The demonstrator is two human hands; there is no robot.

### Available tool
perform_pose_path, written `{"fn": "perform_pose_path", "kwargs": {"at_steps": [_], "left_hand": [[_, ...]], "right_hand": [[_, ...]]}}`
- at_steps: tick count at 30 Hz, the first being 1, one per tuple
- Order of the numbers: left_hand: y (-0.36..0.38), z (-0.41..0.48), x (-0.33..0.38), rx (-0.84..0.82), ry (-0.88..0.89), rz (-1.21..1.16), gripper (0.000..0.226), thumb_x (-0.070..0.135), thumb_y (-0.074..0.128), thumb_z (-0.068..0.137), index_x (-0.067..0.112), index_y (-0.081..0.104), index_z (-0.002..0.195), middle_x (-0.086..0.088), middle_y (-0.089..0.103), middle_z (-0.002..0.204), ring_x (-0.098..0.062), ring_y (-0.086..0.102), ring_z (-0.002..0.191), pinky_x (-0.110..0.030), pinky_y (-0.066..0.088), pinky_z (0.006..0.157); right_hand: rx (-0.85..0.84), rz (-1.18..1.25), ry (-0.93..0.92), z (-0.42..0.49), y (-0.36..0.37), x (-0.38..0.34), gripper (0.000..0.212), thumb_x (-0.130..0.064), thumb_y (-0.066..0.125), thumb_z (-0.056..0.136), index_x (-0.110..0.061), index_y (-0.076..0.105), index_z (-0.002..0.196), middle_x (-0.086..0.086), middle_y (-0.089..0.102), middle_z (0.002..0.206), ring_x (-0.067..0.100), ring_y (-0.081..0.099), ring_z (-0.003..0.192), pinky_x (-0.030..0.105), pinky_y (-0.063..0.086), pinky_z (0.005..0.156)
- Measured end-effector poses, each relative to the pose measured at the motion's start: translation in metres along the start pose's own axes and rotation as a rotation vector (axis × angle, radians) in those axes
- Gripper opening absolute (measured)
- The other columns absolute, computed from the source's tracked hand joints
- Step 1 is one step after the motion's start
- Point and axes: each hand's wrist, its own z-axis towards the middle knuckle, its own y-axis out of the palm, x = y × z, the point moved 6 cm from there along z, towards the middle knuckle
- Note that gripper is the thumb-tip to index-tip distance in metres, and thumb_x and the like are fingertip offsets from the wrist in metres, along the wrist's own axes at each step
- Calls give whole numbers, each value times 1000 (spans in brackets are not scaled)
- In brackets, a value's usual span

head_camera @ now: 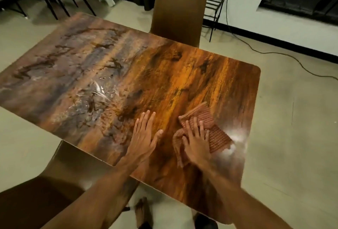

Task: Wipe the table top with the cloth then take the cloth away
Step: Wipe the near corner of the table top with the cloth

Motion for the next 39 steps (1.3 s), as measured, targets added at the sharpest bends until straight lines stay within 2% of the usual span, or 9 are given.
{"fn": "perform_pose_path", "kwargs": {"at_steps": [3,9,14,16,21,26,34,36,39], "left_hand": [[-28,-10,-41,11,10,-7,71,61,28,101,26,11,160,2,3,170,-9,-8,155,-32,-11,125],[-77,-15,-123,76,27,-8,70,62,26,102,29,5,160,3,1,170,-9,-8,155,-39,-4,126],[-100,-24,-162,75,13,10,75,67,14,99,24,5,160,-2,3,169,-15,-3,156,-45,2,127],[-104,-24,-171,48,3,12,78,69,13,98,22,5,160,-3,2,169,-17,-2,156,-46,2,127],[-96,-37,-149,18,54,-30,76,65,20,99,24,5,161,-1,0,169,-14,-6,156,-41,-2,126],[-74,-60,-107,-38,139,-46,73,60,24,100,22,12,160,-3,6,169,-15,-2,156,-37,-3,126],[-45,-111,-41,-102,268,-100,76,64,22,98,22,11,160,-1,3,169,-13,-6,156,-40,-4,127],[-35,-125,-25,-116,296,-92,74,62,23,99,22,11,160,-1,4,169,-12,-6,156,-38,-5,126],[-20,-142,-5,-161,317,-59,73,59,25,100,21,10,160,-1,3,169,-12,-7,155,-39,-5,126]], "right_hand": [[-90,-65,-303,-23,32,-68,65,-52,24,105,-36,1,164,-8,-12,171,22,-12,158,58,9,126],[63,46,135,55,19,-122,62,-43,31,109,-27,7,165,3,-8,173,32,-11,158,61,-2,125],[-22,18,-355,-6,91,-273,61,-42,26,107,-27,9,164,2,-4,173,28,-10,159,60,5,126],[44,15,-279,-18,88,-248,61,-46,24,106,-34,7,164,-6,-4,173,21,-9,159,55,3,128],[163,97,297,-61,62,-140,62,-40,35,109,-30,11,164,2,-1,173,28,-6,159,57,1,127],[83,80,-174,-92,100,-221,64,-40,33,108,-36,2,164,-9,-11,172,20,-15,158,53,-2,127],[279,175,546,-211,48,-20,56,-37,24,107,-25,24,163,3,11,172,28,4,159,54,7,127],[260,160,539,-205,50,-32,55,-34,30,110,-26,20,163,3,5,172,29,0,159,55,4,128],[164,64,225,-201,66,-71,57,-34,30,110,-30,12,164,-2,-3,172,25,-5,159,54,4,128]]}}
